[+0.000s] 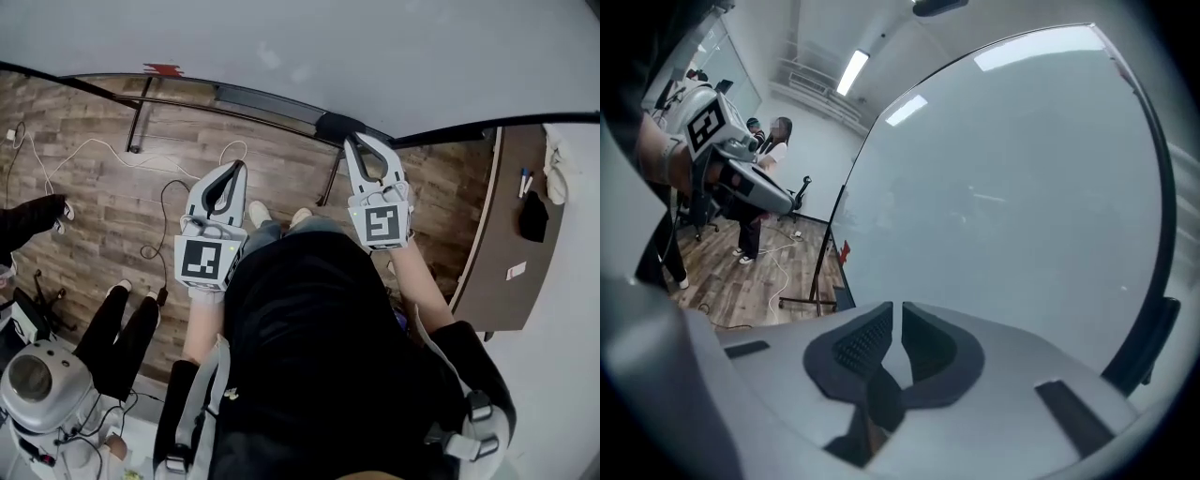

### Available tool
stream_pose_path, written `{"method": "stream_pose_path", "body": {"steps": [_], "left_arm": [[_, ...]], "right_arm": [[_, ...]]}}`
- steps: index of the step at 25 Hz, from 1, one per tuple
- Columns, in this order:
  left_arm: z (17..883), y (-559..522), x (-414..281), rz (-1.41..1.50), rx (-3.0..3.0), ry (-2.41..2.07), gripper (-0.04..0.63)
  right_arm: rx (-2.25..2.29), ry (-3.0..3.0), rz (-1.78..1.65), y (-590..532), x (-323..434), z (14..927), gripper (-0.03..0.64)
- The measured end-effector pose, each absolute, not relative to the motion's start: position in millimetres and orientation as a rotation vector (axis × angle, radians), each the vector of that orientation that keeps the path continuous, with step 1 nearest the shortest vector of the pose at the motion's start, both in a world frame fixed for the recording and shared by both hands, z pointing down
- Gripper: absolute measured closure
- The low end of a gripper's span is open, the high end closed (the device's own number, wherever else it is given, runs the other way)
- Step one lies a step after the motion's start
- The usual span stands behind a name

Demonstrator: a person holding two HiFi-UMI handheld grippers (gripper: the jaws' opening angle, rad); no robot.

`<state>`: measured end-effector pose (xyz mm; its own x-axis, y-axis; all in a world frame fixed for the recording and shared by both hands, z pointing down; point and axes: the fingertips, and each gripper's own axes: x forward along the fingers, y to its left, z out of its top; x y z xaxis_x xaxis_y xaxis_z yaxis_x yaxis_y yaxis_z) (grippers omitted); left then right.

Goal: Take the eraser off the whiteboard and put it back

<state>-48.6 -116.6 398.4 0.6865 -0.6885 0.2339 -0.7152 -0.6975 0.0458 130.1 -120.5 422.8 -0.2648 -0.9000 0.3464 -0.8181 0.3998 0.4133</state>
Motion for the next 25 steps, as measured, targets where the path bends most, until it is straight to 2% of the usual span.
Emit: {"method": "stream_pose_path", "body": {"steps": [25], "left_arm": [[358.7,-112.0,-6.9,0.199,2.901,-0.938,0.588]], "right_arm": [[1.792,-2.33,-0.039,-52.4,152.8,345.2,0.589]]}}
